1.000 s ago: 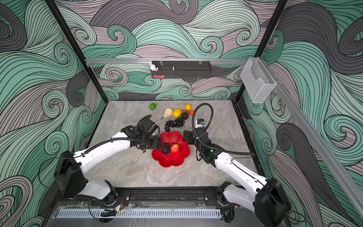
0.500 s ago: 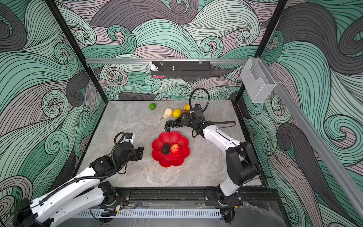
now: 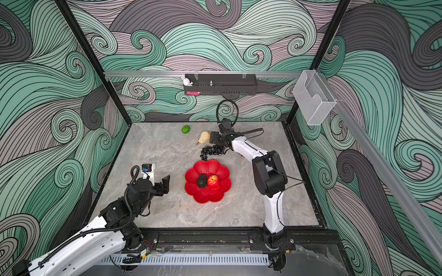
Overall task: Arrange fruit in a fruit bowl
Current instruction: Pick up the fruit from the top-center of the table.
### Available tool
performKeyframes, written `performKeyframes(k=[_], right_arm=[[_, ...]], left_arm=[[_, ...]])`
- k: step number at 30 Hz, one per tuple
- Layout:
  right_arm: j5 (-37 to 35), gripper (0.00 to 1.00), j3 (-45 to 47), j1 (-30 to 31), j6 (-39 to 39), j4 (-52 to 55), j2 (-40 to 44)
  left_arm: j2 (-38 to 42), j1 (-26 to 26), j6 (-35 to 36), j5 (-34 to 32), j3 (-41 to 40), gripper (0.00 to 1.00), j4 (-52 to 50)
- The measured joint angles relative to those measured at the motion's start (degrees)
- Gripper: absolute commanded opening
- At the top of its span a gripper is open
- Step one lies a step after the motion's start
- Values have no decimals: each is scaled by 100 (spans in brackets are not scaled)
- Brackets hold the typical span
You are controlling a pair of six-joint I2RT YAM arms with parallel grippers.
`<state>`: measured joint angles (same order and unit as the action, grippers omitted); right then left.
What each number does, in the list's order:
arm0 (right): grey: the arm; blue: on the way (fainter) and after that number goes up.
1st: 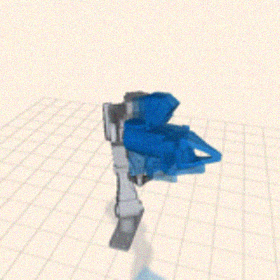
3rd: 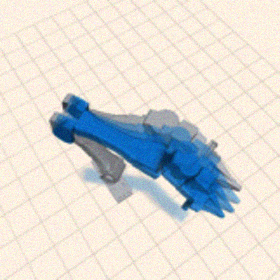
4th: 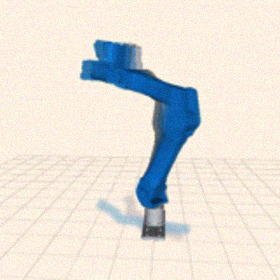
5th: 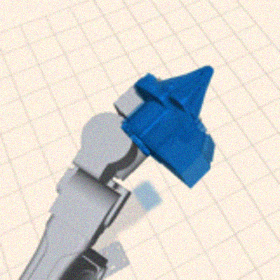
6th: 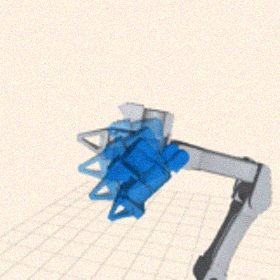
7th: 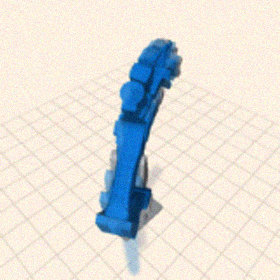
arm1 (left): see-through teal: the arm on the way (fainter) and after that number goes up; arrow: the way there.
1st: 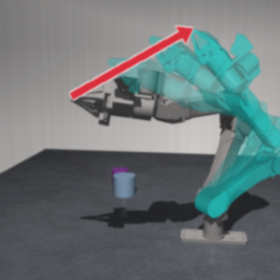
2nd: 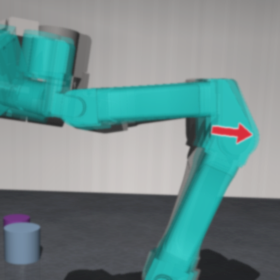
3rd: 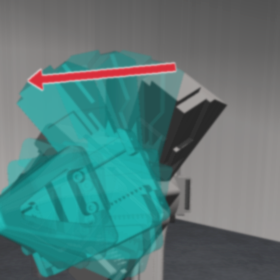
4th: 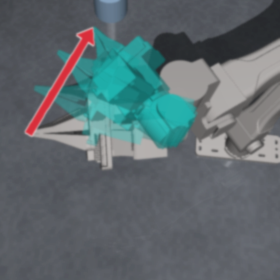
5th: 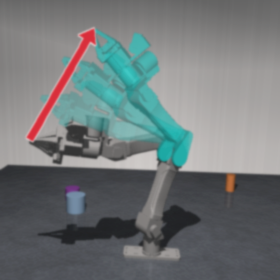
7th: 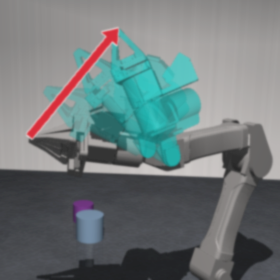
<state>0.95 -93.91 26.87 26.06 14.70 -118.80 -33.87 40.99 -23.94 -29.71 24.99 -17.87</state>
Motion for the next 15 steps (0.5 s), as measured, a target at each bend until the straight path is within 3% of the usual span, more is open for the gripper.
performKeyframes(k=[15], right_arm=[[85, 76, -2188, 190, -739, 400, -1742]], left_arm=[[-184, 0, -68, -142, 0, 88, 11]])
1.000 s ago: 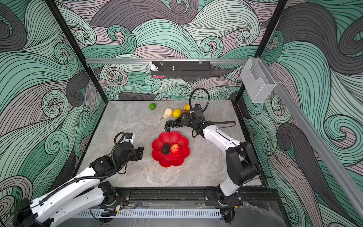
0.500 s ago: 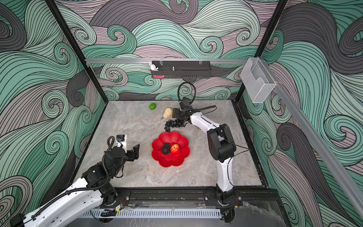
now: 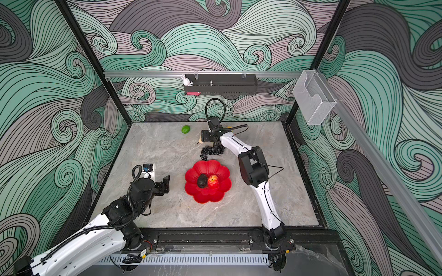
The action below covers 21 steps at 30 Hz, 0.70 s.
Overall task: Arrange fruit in a fruit bowl
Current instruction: Pick up the fruit from the top-center of the table.
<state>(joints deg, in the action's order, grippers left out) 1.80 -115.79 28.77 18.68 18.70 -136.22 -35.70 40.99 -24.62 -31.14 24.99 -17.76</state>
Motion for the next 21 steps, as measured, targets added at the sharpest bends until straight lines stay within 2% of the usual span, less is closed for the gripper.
performKeyframes(k=[21], right_arm=[[-94, 78, -2343, 59, -686, 981, -1534]], left_arm=[[-133, 0, -4, -20, 0, 88, 46]])
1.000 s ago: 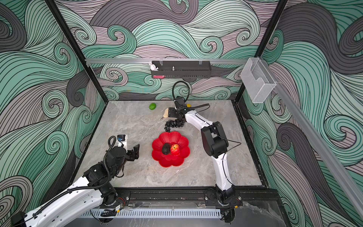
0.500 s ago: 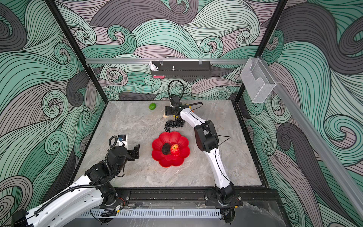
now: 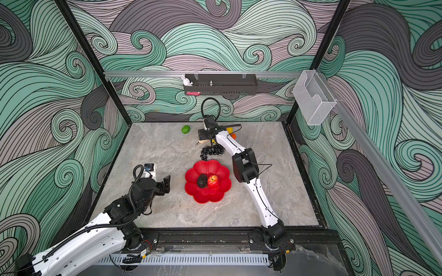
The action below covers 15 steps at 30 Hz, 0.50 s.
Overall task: Arrange fruit in a fruit bowl
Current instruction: Pick up the fruit from the top-center of the table.
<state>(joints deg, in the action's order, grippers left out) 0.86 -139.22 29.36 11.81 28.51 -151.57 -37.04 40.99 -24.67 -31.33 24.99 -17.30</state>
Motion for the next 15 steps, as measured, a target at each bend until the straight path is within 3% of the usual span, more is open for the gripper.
performKeyframes(k=[15], right_arm=[[-68, 85, -861, 146, -339, 461, -496]], left_arm=[[2, 0, -4, 0, 0, 88, 13]])
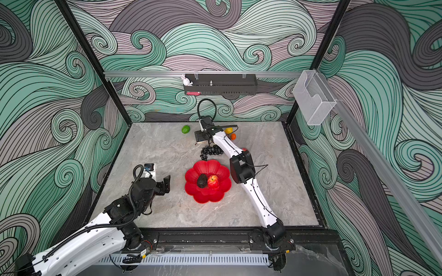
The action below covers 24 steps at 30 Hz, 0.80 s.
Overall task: Arrange fruit in a fruit bowl
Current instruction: Pick up the fruit from the top-center of the table.
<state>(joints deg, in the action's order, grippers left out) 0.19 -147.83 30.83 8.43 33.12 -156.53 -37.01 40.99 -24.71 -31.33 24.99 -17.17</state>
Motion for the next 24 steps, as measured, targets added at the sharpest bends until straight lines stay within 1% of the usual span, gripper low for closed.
performKeyframes(k=[6, 10, 12, 17, 21, 24], right_arm=[[-59, 81, -192, 24, 2, 181, -177], [-70, 75, -352, 22, 26, 339, -197], [-76, 70, -415, 17, 37, 396, -197], [-79, 63, -433, 17, 79, 420, -197], [-35, 61, -428, 17, 146, 413, -197], [28, 60, -216, 17, 264, 267, -105]], left_arm=[[11, 0, -9, 0, 0, 88, 2], [15, 0, -17, 0, 0, 88, 2], [15, 0, -20, 0, 0, 88, 2], [15, 0, -20, 0, 0, 88, 2], [15, 0, -22, 0, 0, 88, 2], [15, 0, -24, 0, 0, 88, 2]])
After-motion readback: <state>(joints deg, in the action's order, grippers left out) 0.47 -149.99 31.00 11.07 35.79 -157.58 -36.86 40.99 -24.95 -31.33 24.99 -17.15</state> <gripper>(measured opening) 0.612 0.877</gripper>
